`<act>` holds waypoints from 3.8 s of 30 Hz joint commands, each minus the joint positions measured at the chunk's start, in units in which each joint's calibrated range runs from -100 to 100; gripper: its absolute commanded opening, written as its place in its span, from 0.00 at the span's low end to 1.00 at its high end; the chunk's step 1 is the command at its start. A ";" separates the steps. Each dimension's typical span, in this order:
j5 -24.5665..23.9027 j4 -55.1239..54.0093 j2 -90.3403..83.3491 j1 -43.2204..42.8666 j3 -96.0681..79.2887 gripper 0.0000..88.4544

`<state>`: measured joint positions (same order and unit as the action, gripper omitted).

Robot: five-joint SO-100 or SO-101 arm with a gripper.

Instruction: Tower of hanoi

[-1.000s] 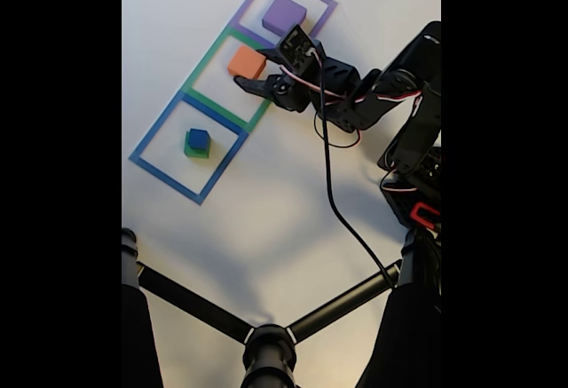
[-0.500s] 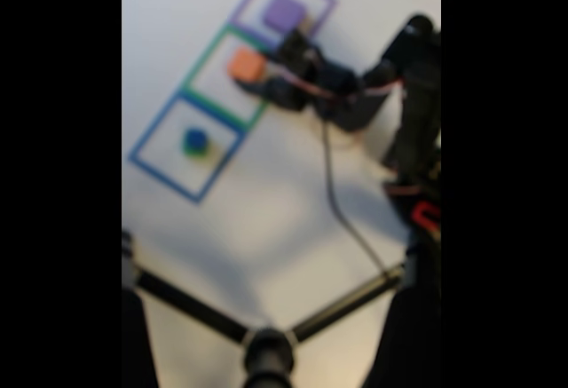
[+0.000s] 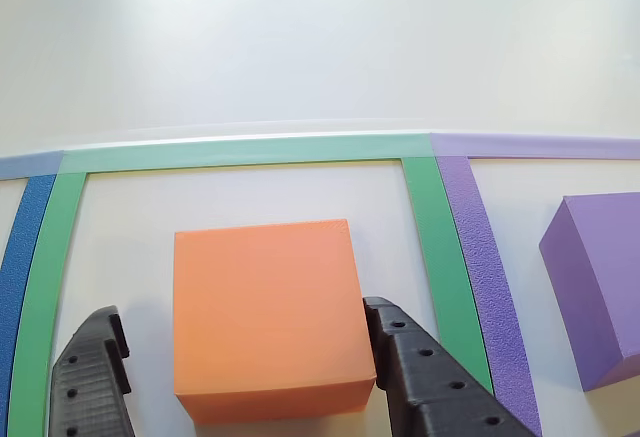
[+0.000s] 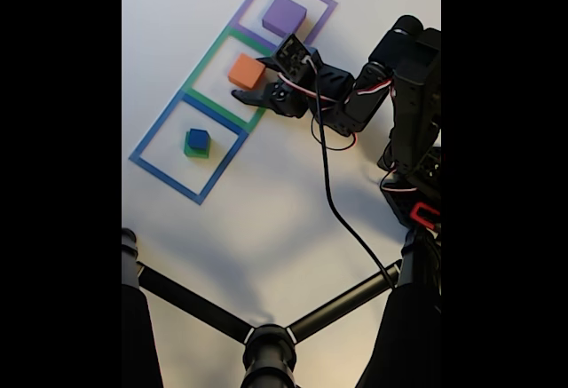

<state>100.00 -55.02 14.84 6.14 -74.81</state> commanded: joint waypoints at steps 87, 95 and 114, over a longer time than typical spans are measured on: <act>0.00 77.65 -68.44 -17.23 6.88 0.48; 0.00 53.69 -63.32 -19.14 -5.48 0.51; 0.00 16.29 -32.39 -22.95 -8.20 0.51</act>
<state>99.62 -33.09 -21.06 -15.33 -84.69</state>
